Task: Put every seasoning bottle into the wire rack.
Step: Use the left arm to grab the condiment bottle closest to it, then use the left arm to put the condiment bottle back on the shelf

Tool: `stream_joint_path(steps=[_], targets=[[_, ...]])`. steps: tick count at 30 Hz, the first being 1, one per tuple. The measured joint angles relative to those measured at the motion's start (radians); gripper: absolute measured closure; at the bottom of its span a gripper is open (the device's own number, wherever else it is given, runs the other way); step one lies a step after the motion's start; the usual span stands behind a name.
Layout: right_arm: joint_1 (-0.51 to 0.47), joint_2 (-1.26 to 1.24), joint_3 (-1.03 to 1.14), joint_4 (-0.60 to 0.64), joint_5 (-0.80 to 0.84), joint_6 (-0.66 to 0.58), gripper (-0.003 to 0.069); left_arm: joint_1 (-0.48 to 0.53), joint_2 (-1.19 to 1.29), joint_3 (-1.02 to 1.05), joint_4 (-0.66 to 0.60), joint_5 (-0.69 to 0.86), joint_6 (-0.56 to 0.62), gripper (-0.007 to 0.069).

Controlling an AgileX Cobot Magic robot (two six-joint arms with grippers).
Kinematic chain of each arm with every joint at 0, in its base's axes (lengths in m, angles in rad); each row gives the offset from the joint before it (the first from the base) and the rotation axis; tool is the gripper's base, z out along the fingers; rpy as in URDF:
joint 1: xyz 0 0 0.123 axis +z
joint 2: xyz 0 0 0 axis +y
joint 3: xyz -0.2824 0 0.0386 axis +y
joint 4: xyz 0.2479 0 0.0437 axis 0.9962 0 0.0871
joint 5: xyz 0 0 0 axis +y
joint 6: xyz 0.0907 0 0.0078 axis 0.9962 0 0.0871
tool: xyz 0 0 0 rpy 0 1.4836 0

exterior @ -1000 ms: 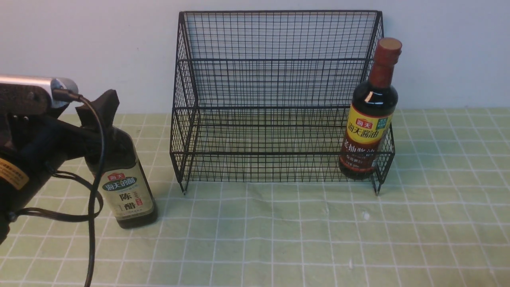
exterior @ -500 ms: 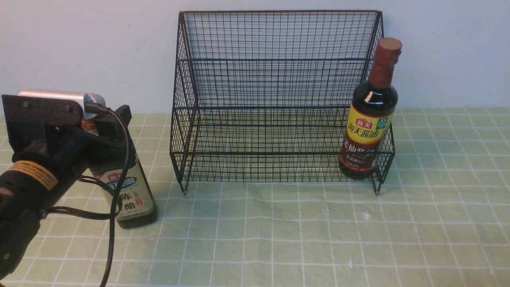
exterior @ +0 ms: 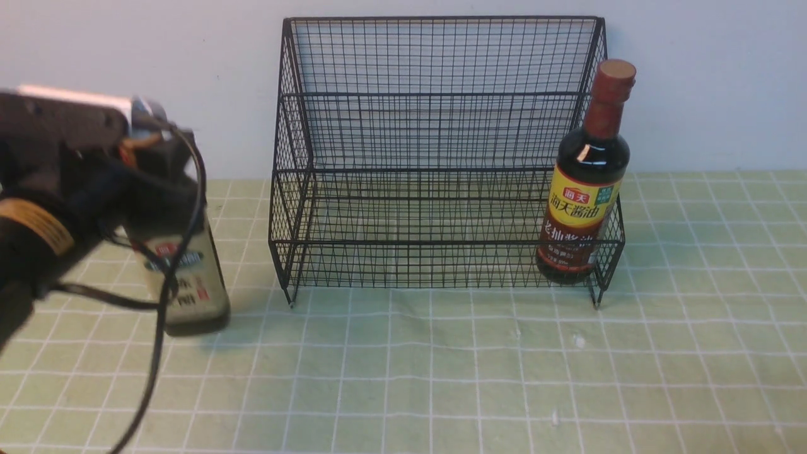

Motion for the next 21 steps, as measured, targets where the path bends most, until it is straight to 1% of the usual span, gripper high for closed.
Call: stream_joint_path(steps=[3,6,9,10,11,16,17,18,19,21], targets=[[0.000,0.000,0.000,0.000,0.000,0.000,0.0673,0.000,-0.047,-0.093,0.059,0.067,-0.032,0.0321],[0.000,0.000,0.000,0.000,0.000,0.000,0.0673,0.000,-0.061,-0.199,0.137,0.093,-0.115,0.0321],[0.000,0.000,0.000,0.000,0.000,0.000,0.0673,0.000,-0.044,-0.320,0.210,0.093,-0.264,0.0321],[0.000,0.000,0.000,0.000,0.000,0.000,0.0673,0.000,-0.042,-0.335,0.220,0.093,-0.284,0.0321],[0.000,0.000,0.000,0.000,0.000,0.000,0.0673,0.000,-0.013,-0.395,0.261,0.080,-0.356,0.0321],[0.000,0.000,0.000,0.000,0.000,0.000,0.0673,-0.007,0.105,-0.547,0.409,0.024,-0.542,0.0321],[0.000,0.000,0.000,0.000,0.000,0.000,0.0673,-0.008,0.117,-0.552,0.414,0.023,-0.548,0.0321],[0.000,0.000,0.000,0.000,0.000,0.000,0.0673,-0.022,0.152,-0.590,0.451,0.023,-0.584,0.0321],[0.000,0.000,0.000,0.000,0.000,0.000,0.0673,-0.029,0.171,-0.606,0.465,0.023,-0.591,0.0321],[0.000,0.000,0.000,0.000,0.000,0.000,0.0673,-0.073,0.249,-0.665,0.506,0.025,-0.610,0.0321]])
